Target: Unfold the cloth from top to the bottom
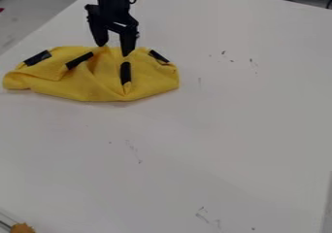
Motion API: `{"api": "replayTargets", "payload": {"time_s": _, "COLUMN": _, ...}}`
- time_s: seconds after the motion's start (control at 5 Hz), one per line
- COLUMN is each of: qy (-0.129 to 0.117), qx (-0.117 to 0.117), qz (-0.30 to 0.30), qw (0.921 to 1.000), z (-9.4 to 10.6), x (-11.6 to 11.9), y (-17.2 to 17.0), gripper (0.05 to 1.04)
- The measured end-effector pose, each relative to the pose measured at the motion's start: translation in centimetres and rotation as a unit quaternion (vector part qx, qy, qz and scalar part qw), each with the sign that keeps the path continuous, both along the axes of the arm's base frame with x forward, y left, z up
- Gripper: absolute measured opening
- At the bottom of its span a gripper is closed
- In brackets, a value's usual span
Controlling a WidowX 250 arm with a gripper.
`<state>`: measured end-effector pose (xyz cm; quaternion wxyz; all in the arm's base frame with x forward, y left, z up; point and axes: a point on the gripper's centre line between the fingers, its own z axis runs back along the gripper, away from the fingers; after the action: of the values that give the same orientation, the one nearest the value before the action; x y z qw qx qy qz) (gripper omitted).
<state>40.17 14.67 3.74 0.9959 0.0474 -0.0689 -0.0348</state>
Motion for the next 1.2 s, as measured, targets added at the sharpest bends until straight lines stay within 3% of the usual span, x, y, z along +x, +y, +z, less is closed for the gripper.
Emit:
{"api": "replayTargets", "payload": {"time_s": 0.2, "qy": 0.005, "qx": 0.002, "qz": 0.02, "qw": 0.9998, "z": -0.6, "x": -1.1, "y": 1.7, "gripper": 1.001}}
{"api": "replayTargets", "payload": {"time_s": 0.6, "qy": -0.003, "qx": 0.018, "qz": 0.025, "qw": 0.9995, "z": 0.7, "x": -1.7, "y": 3.1, "gripper": 1.001}}
{"api": "replayTargets", "payload": {"time_s": 1.2, "qy": -0.013, "qx": 0.007, "qz": 0.034, "qw": 0.9993, "z": 0.7, "x": -1.9, "y": 4.0, "gripper": 1.001}}
